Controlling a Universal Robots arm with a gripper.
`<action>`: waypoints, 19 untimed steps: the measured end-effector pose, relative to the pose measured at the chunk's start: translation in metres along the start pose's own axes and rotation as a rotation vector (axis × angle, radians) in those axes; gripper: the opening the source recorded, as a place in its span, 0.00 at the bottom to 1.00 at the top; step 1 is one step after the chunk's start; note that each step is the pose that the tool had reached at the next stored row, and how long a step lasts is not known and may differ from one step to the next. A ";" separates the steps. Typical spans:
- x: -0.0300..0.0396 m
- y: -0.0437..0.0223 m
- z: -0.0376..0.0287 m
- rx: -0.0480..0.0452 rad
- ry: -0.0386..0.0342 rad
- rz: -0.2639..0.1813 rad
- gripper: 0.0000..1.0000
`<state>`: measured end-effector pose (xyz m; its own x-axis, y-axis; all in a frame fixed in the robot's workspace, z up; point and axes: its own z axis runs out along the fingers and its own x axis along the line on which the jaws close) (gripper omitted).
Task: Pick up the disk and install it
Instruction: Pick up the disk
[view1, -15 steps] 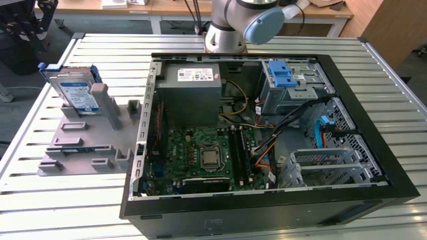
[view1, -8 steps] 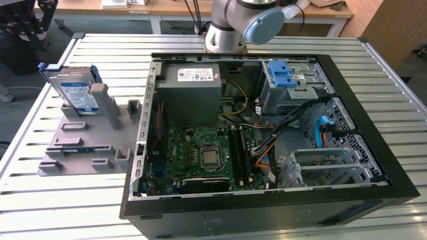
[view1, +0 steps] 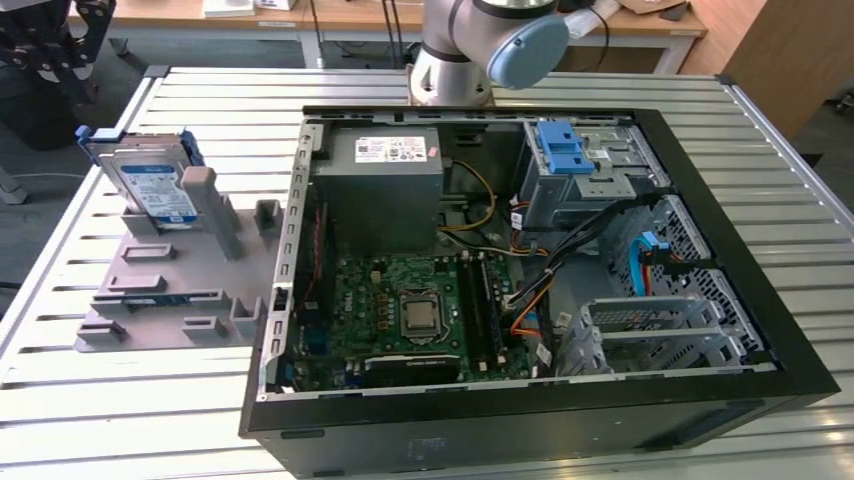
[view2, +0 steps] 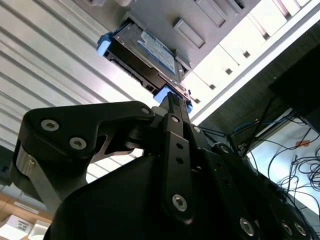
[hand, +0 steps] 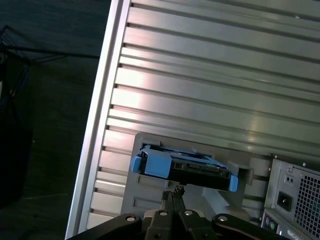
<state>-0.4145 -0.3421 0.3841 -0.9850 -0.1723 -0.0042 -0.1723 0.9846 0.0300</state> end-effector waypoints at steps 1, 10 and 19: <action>0.0000 0.0000 0.0001 0.0000 0.0001 -0.003 0.11; 0.0002 0.0000 0.0004 -0.0001 0.0007 -0.023 0.11; 0.0005 0.0001 0.0006 -0.0002 0.0014 -0.048 0.11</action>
<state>-0.4150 -0.3421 0.3835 -0.9757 -0.2191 -0.0043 -0.2191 0.9752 0.0300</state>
